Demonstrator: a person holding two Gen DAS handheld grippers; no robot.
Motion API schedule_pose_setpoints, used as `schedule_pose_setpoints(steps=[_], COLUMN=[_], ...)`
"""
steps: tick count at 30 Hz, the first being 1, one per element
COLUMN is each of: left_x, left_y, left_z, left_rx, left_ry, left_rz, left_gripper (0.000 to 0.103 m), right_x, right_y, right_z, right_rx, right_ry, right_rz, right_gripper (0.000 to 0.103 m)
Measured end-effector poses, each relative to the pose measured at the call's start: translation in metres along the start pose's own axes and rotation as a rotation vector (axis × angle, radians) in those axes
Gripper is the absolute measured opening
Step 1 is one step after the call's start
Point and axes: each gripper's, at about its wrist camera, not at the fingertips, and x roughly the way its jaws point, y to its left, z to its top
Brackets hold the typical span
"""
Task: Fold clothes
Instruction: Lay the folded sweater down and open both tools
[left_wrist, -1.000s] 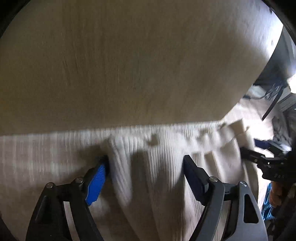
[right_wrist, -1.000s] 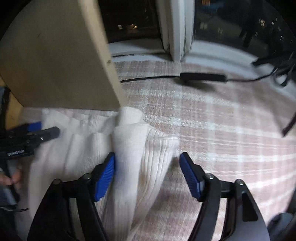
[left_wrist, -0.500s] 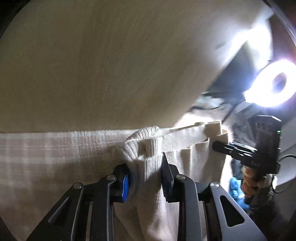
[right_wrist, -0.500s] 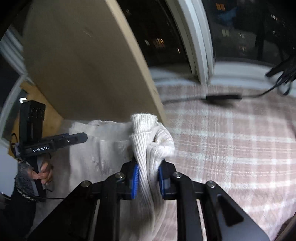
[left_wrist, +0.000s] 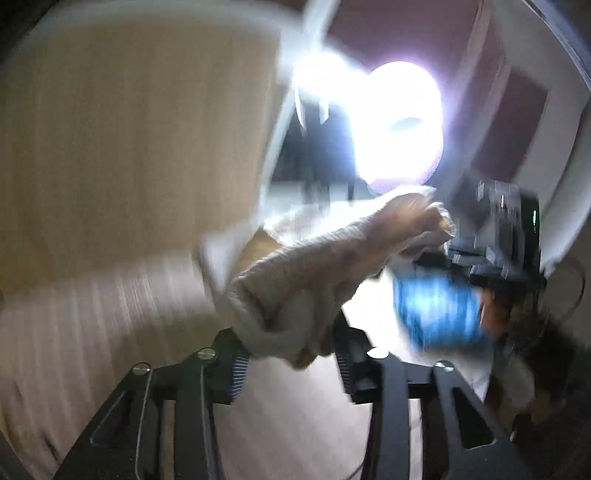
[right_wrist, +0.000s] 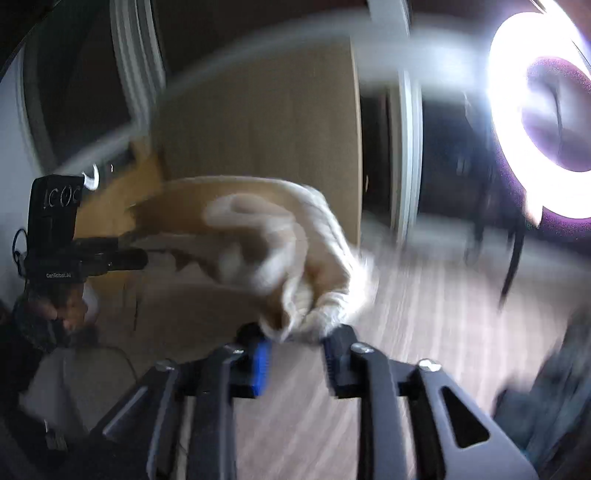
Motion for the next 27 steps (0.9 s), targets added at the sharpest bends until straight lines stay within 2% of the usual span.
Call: schedule_pose_setpoints(steps=[1,2,4,5,7,9,10,12,16,20,23,24,25,26,27], left_x=[0.018,0.025,0.038,0.038,0.026,0.01,0.01,0.012,0.023,0.015,0.004,0.004,0.003,0.003,0.002], left_y=[0.009,0.022,0.036,0.042,0.045,0.037,0.038,0.039,0.045,0.055,0.067,0.068,0.069,0.07,0.07], left_z=[-0.041,-0.069,-0.112,-0.128,-0.134,-0.136,-0.133,-0.128,-0.123,-0.138,-0.147,-0.148,-0.148,-0.149,-0.148], left_rx=[-0.056,-0.113,-0.241,-0.293,-0.327,-0.299,-0.277,-0.234,-0.171,-0.146,-0.165,-0.163,-0.162,-0.16,-0.157], left_ry=[0.13,0.219,0.327,0.346,0.288,0.236,0.22,0.193,0.175,0.174,0.167,0.167,0.167,0.167,0.165], left_rz=[-0.016,-0.043,-0.066,-0.067,-0.051,-0.029,-0.024,-0.012,0.035,0.039,0.047,0.05,0.053,0.056,0.056], left_gripper=[0.035,0.034,0.021,0.021,0.021,0.021,0.026,0.029,0.029,0.029,0.029,0.029,0.029,0.029,0.029], right_x=[0.009,0.014,0.013,0.007,-0.005,-0.011,-0.011,-0.002,0.047,0.115,0.142,0.149,0.153,0.155,0.154], right_y=[0.0,-0.001,-0.011,-0.017,-0.026,-0.026,-0.024,-0.013,0.046,0.103,0.128,0.134,0.137,0.136,0.133], right_z=[-0.035,-0.066,-0.108,-0.117,-0.122,-0.111,-0.104,-0.089,-0.064,-0.055,-0.058,-0.06,-0.061,-0.062,-0.061], right_rx=[0.004,0.025,0.121,0.186,0.275,0.28,0.276,0.269,0.208,0.119,0.046,0.025,0.014,0.028,0.057], right_ry=[0.099,0.181,0.269,0.274,0.259,0.22,0.209,0.206,0.245,0.349,0.401,0.409,0.417,0.43,0.445], right_rz=[-0.041,-0.062,-0.037,-0.01,0.028,0.012,0.009,0.067,0.257,0.309,0.275,0.251,0.241,0.264,0.31], right_gripper=[0.039,0.039,0.039,0.039,0.039,0.039,0.039,0.039,0.039,0.039,0.039,0.035,0.024,0.003,0.002])
